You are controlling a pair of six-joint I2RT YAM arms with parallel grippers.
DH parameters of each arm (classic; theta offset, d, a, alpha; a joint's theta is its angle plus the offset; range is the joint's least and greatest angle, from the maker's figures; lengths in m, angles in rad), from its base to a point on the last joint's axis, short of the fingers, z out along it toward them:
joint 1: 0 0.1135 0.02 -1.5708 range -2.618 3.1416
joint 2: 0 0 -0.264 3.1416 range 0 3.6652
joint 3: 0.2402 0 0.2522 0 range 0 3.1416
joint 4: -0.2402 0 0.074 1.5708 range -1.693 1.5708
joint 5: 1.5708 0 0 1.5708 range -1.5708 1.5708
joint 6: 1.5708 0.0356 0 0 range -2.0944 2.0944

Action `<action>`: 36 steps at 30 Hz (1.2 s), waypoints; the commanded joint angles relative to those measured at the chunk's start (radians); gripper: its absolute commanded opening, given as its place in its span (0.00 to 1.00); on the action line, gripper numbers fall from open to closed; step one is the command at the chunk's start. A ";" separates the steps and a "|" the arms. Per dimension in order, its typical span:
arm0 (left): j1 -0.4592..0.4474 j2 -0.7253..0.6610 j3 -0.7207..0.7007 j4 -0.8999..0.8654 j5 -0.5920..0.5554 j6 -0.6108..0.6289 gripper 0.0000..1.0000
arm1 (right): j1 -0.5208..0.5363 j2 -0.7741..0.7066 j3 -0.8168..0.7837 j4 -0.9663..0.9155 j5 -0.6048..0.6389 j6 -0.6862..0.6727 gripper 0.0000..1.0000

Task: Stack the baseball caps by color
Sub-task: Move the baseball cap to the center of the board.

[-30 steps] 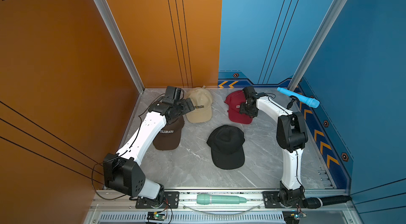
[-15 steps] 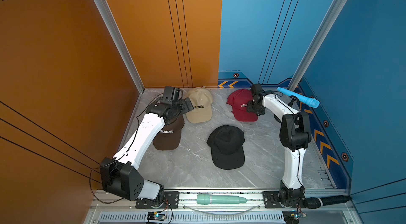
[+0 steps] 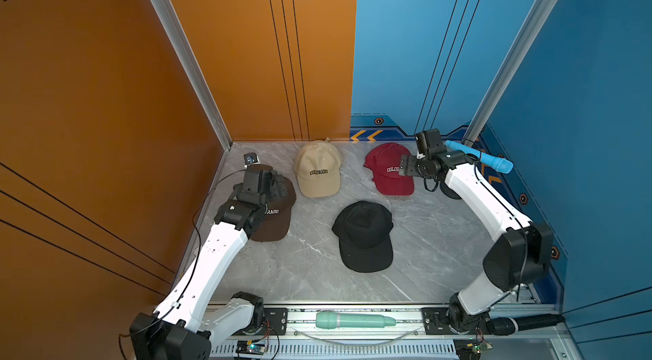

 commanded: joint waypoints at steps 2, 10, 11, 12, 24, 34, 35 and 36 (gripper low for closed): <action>-0.012 -0.117 -0.231 0.412 -0.168 0.212 0.98 | 0.019 -0.151 -0.275 0.323 0.027 -0.175 1.00; 0.012 -0.183 -0.395 0.532 -0.129 0.321 0.98 | -0.052 -0.278 -0.535 0.581 0.021 -0.198 1.00; 0.018 -0.180 -0.402 0.534 -0.108 0.332 0.98 | -0.055 -0.277 -0.549 0.598 0.035 -0.208 1.00; 0.024 -0.171 -0.412 0.537 -0.087 0.348 0.98 | -0.057 -0.274 -0.560 0.617 0.061 -0.217 1.00; 0.153 -0.103 -0.526 0.646 0.116 0.295 0.98 | -0.119 -0.238 -0.829 1.006 0.266 -0.223 1.00; 0.225 0.088 -0.563 0.804 0.178 0.255 0.98 | -0.210 -0.135 -0.966 1.311 0.169 -0.198 1.00; 0.230 0.115 -0.560 0.819 0.185 0.253 0.98 | -0.220 -0.119 -0.966 1.327 0.145 -0.192 1.00; 0.234 0.148 -0.564 0.852 0.190 0.250 0.98 | -0.227 -0.100 -0.965 1.344 0.128 -0.191 1.00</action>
